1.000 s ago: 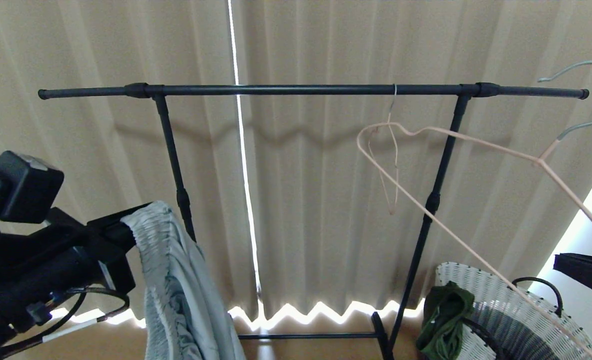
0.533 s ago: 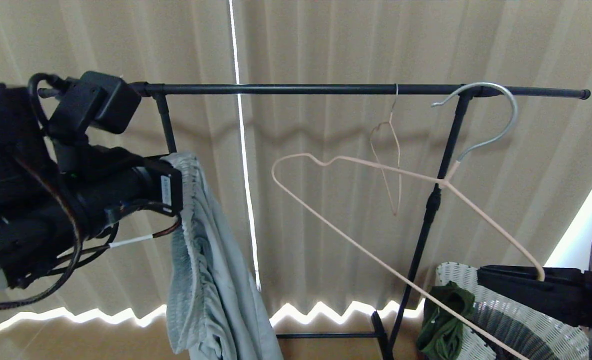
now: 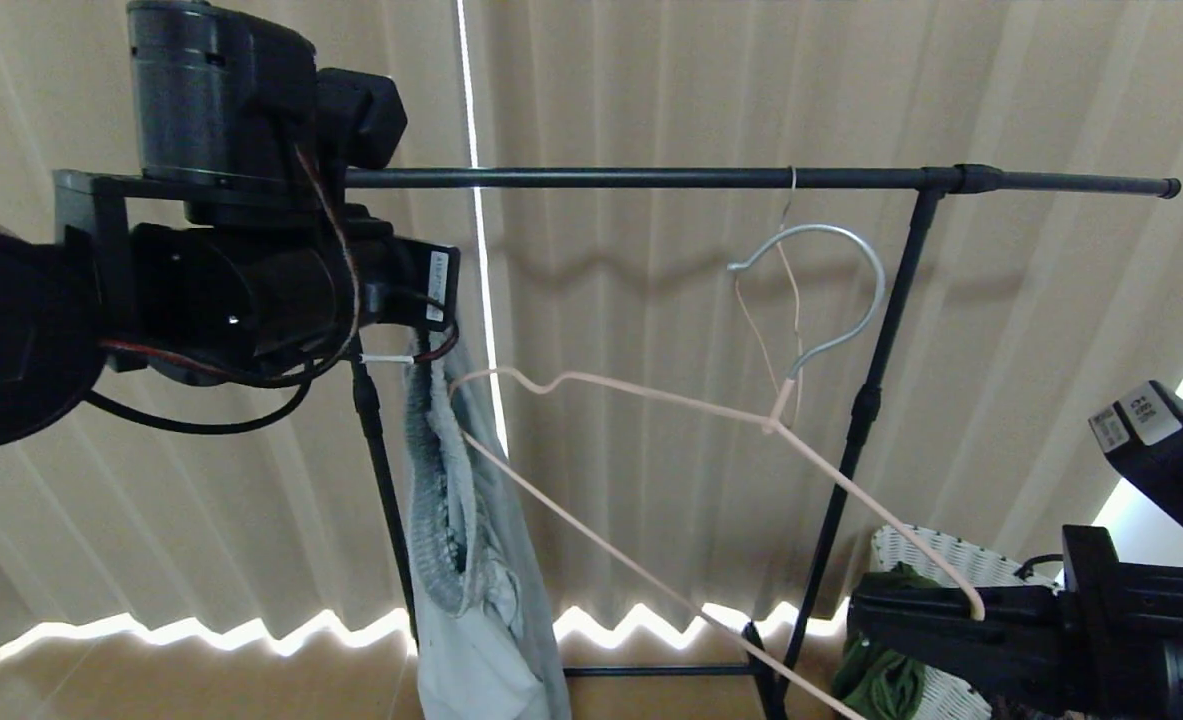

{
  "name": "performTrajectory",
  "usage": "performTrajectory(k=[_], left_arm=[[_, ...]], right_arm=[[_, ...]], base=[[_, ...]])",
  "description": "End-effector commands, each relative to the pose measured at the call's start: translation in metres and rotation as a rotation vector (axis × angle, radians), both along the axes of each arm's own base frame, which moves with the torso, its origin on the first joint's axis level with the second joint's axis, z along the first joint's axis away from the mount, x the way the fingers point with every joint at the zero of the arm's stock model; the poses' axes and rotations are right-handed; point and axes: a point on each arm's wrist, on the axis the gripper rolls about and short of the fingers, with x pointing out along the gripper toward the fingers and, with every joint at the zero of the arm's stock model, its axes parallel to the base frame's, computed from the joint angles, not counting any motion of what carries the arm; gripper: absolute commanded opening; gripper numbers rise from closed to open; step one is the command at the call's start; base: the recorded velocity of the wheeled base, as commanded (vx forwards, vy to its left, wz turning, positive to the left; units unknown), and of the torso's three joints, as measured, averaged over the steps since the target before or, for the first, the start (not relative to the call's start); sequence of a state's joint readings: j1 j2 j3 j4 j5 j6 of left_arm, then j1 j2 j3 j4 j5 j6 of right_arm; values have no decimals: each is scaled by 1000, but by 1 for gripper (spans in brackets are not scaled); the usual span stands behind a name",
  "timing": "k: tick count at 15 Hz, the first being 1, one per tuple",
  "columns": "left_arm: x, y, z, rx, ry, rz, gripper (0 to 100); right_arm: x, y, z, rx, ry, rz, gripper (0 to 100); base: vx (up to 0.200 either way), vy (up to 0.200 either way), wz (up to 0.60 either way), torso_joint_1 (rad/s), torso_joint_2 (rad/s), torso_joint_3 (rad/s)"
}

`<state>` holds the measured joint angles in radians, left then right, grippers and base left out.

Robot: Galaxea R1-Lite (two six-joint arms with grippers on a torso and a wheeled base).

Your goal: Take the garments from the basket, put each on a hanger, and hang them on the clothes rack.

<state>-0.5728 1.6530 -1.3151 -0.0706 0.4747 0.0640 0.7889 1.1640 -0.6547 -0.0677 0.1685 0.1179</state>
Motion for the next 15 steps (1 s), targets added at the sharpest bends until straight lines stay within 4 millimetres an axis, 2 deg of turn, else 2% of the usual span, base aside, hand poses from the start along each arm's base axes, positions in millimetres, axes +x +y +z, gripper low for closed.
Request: performTrajectory(k=[1, 5, 10, 13, 15], left_arm=[[10, -6, -9, 19, 20, 22, 0], [13, 2, -9, 48, 5, 129, 0], [15, 5, -10, 45, 7, 142, 0], [14, 4, -14, 49, 17, 141, 0], [12, 4, -15, 49, 21, 139, 0]], right_arm=[[-3, 6, -1, 5, 3, 37, 0], [-4, 6, 0, 25, 23, 25, 0], [-6, 13, -2, 26, 50, 52, 0], [-2, 18, -4, 29, 45, 51, 0], [9, 28, -10, 10, 60, 36, 0]], base=[[0, 0, 0, 0, 0, 0], [0, 0, 0, 0, 0, 0], [0, 0, 0, 0, 0, 0], [0, 0, 0, 0, 0, 0], [0, 0, 0, 0, 0, 0]])
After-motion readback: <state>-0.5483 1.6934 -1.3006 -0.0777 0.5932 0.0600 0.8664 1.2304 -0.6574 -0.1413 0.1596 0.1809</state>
